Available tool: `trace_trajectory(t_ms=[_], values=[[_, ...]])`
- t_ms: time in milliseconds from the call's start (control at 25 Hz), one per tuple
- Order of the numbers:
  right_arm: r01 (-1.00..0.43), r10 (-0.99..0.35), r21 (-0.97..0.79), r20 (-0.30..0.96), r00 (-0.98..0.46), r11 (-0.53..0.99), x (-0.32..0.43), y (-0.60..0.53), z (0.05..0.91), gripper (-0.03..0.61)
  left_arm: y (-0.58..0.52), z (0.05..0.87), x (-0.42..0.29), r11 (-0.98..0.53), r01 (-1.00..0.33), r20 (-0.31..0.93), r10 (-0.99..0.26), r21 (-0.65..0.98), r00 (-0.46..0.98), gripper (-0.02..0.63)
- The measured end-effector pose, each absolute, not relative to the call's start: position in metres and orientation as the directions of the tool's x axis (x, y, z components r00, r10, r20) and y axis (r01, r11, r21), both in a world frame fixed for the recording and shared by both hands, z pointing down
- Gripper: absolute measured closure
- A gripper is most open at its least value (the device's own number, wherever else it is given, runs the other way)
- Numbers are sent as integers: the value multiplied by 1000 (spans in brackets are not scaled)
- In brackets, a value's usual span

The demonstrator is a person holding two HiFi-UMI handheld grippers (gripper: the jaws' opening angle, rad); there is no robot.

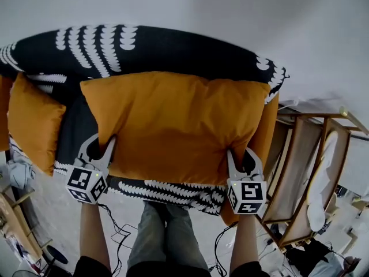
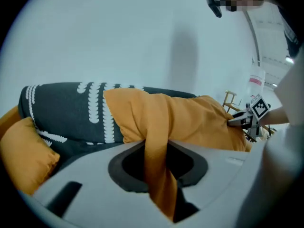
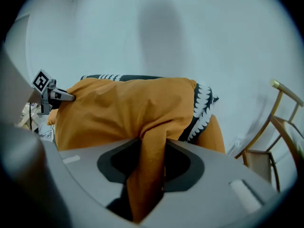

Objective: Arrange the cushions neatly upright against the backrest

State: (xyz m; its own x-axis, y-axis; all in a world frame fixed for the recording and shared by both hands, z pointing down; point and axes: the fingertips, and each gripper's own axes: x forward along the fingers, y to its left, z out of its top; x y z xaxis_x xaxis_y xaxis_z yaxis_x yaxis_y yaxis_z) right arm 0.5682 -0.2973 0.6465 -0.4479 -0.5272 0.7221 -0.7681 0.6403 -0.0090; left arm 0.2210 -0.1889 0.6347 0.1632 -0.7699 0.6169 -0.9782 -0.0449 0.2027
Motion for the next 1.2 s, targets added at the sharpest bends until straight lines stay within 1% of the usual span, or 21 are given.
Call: trace_trajectory(t_ms=[240,360,560,720,840,1080,1200], values=[[-806,-629,7,630,-456,591,561,-338,604,419,-244,590,208,-105,-987,518,-841,123,154,514],[-830,-661,-11,599,-452,558,559,-355,604,417,-268,583,202,-111,-990,473,-870,83,137,511],[-827,-647,-14,615,-450,562,552,-367,635,417,-287,614,192,-96,-994,511,-853,53,109,507],[-830,-633,-32,632,-448,557,556,-369,658,417,-284,640,194,-88,-995,548,-830,54,103,503],[-836,-621,-48,645,-444,547,559,-374,672,414,-286,650,194,-71,-995,553,-828,64,94,495],[-837,-613,-59,653,-444,544,567,-374,680,374,-289,656,190,-28,-996,529,-846,91,72,447],[-842,-615,-54,659,-434,536,573,-371,680,351,-287,656,188,-9,-996,539,-840,84,53,406]])
